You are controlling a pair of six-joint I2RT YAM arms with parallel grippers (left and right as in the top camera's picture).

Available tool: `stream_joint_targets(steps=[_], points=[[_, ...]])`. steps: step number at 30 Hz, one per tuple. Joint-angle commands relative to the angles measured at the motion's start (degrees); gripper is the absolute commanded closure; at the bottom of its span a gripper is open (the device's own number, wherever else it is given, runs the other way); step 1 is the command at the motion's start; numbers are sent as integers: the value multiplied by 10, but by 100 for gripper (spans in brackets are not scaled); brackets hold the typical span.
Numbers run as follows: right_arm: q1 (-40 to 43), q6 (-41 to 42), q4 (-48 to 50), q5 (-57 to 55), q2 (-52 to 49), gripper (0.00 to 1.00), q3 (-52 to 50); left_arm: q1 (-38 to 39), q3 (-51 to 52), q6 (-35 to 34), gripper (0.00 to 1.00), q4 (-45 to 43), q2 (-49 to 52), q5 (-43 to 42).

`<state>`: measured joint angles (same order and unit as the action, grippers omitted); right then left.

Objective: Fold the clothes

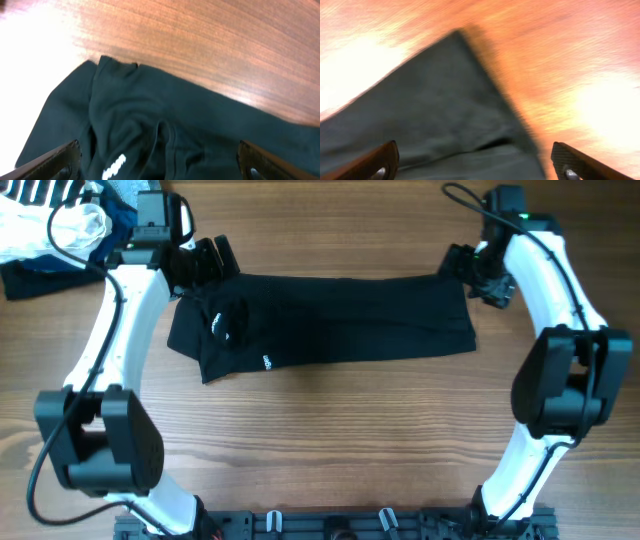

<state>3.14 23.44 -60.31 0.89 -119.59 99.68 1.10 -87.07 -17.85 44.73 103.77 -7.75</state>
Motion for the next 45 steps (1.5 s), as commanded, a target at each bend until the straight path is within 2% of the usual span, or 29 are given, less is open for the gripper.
stream_joint_targets(steps=[1, 5, 12, 20, 33, 34, 37, 43, 45], points=[[61, -109, -3, -35, 8, 1, 5, -4, -4, 11, 0, 33, -10, 7], [125, -241, 43, 44, 6, 0, -33, -4, -3, 11, 0, 68, -9, 13], [164, -338, 101, 251, 5, 0, -118, -4, -3, 11, 0, 75, -9, 23], [155, -337, 175, 310, 5, 0, -197, -4, -3, 11, 0, 75, -9, 23], [100, -273, 177, 310, -65, 1, -205, -4, -3, 11, 0, 79, -9, 23], [93, -259, 178, 289, -67, 4, -205, -4, -3, 11, 0, 79, -9, 23], [81, -213, 178, 216, -69, 30, -205, -4, -3, 11, 0, 80, -9, 23], [81, -197, 177, 209, -69, 78, -205, -4, -3, 11, 0, 81, -9, 23], [81, -182, 178, 209, -69, 91, -205, -4, -3, 11, 0, 81, -8, 23]])
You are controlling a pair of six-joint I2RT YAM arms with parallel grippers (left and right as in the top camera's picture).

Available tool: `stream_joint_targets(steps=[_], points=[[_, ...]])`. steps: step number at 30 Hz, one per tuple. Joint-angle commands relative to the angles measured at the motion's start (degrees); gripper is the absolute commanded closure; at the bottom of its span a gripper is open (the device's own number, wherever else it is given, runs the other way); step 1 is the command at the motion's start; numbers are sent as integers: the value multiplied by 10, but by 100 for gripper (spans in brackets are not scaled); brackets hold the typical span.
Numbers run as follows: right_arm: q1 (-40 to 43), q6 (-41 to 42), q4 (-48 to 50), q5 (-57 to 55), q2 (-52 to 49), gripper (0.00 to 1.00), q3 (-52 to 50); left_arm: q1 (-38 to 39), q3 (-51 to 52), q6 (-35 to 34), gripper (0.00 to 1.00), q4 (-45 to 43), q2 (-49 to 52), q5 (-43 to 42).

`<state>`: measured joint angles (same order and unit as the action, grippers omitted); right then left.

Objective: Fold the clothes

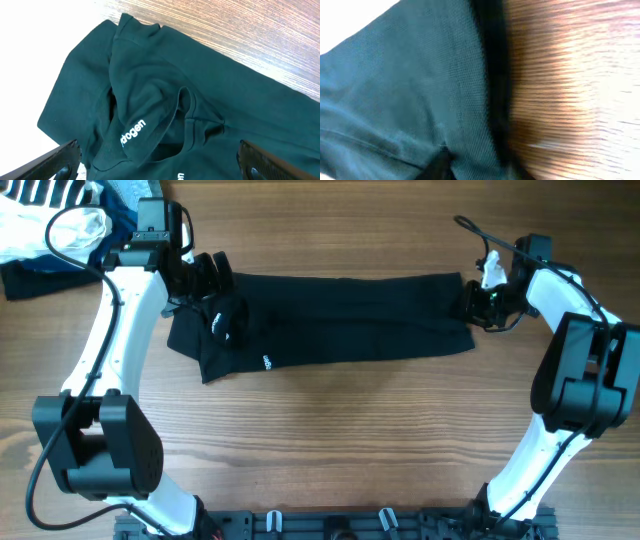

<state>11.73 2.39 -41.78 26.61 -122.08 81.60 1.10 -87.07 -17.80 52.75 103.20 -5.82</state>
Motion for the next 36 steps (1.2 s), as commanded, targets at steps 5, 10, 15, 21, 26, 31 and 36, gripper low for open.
stream_joint_targets(steps=[5, 10, 15, 21, 26, 31, 36], points=[[-5, 73, -7, -83, -44, 96, -22, -4, -3, 11, 0, 2, 1, 3], [2, 126, -48, -218, -43, 96, 3, -4, -3, 10, 0, 5, 1, 3], [4, 144, -100, -316, -32, 96, 50, -3, -3, 9, 0, 5, 4, 3], [1, 174, -141, -316, -5, 96, 80, -2, -2, 9, 0, 8, 13, 3], [-17, 235, -178, -344, 18, 96, 81, -2, -2, 9, 0, 7, 13, -5], [-55, 269, -215, -395, 43, 96, 108, -2, -2, 9, 0, 7, 17, -10], [-120, 280, -222, -417, 69, 96, 127, -2, -1, 9, 0, 7, 18, -12]])
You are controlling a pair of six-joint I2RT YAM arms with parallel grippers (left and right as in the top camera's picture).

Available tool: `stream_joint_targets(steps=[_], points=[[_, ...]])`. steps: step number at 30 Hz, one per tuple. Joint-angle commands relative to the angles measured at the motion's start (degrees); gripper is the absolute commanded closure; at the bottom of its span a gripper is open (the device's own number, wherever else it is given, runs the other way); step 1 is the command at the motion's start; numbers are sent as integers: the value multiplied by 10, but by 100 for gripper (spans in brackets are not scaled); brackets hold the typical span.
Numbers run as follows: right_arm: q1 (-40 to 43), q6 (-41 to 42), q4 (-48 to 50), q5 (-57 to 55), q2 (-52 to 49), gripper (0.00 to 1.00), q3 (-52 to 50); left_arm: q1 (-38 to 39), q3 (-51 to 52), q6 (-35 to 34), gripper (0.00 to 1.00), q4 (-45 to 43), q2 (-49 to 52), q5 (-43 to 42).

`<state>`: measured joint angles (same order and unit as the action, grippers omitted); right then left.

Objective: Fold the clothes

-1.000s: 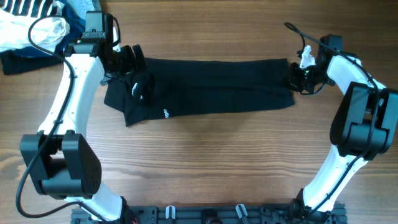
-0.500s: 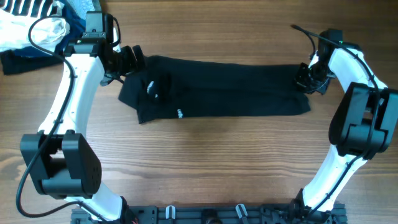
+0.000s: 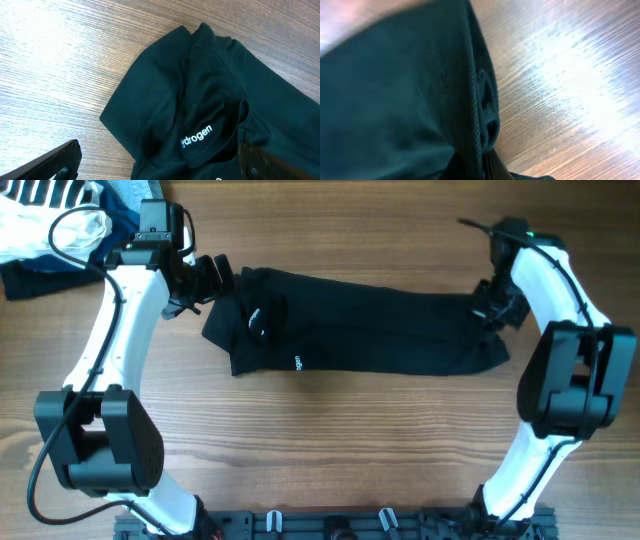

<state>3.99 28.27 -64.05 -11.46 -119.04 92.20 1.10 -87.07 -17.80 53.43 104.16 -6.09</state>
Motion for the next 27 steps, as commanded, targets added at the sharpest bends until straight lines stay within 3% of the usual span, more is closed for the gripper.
stream_joint_targets(steps=[1, 12, 24, 25, 26, 27], points=[[-53, 21, -1, -36, 38, 96, 21, -2, -1, 9, 0, 0, 9, -10], [-174, 34, 5, -6, 28, 96, 15, -2, -1, 9, 0, 1, 9, -9], [-183, 33, 53, 116, -7, 92, -11, -2, -1, 9, 0, 1, 9, -9], [-183, 32, 53, 115, -7, 85, -11, -2, -1, 9, 0, 1, 9, -9], [-183, 30, 51, 115, -7, 64, -10, -2, -1, 9, 0, 1, 9, -9], [-183, 25, 49, 116, -7, 52, -10, -2, -1, 9, 0, 1, 9, -9]])
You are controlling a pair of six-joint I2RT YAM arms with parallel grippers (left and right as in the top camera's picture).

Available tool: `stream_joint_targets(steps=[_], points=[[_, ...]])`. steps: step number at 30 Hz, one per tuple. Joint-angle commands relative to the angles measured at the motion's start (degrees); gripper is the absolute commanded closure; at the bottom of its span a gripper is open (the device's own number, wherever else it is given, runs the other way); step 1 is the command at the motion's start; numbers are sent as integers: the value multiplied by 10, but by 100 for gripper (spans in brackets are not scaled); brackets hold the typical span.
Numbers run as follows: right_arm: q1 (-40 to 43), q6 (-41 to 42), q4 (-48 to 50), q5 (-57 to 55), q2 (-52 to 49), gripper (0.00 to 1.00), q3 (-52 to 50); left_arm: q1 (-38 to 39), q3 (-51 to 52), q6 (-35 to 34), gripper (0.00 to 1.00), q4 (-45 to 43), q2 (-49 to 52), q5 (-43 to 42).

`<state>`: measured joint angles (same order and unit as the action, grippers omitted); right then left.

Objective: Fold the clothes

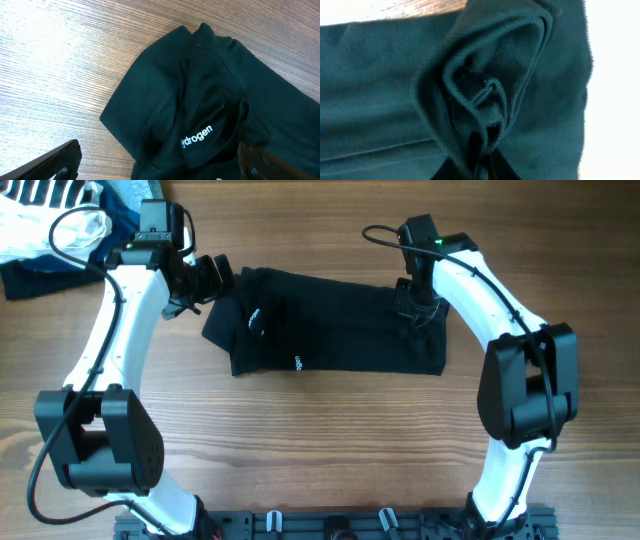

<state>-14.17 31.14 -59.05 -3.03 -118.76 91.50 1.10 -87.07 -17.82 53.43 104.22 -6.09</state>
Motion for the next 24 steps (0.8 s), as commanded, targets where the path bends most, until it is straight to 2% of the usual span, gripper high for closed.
stream_joint_targets(steps=[1, 2, 3, 6, 15, 19, 21, 24], points=[[-2, -15, -1, 40, -9, 36, -3, -2, -1, 9, 0, 1, 8, -9], [-1, -34, -1, 59, -9, 20, -3, -2, -1, 9, 0, 1, 8, -9], [0, -46, -3, 81, -9, 11, 0, -2, -1, 9, 0, 1, 8, -9], [8, -57, -15, 124, -9, 11, 22, -2, -1, 9, 0, 1, 8, -9], [57, -78, -36, 118, 8, 10, 72, -2, -1, 9, 0, 4, 8, -9], [95, -91, -50, 68, 8, 0, 71, -2, -1, 9, 0, 4, 8, -9], [118, -95, -60, 43, 8, 0, 70, -2, -1, 9, 0, 5, 8, -9], [160, -182, -63, 84, 8, 1, 61, -2, -1, 9, 0, 5, 8, -9]])
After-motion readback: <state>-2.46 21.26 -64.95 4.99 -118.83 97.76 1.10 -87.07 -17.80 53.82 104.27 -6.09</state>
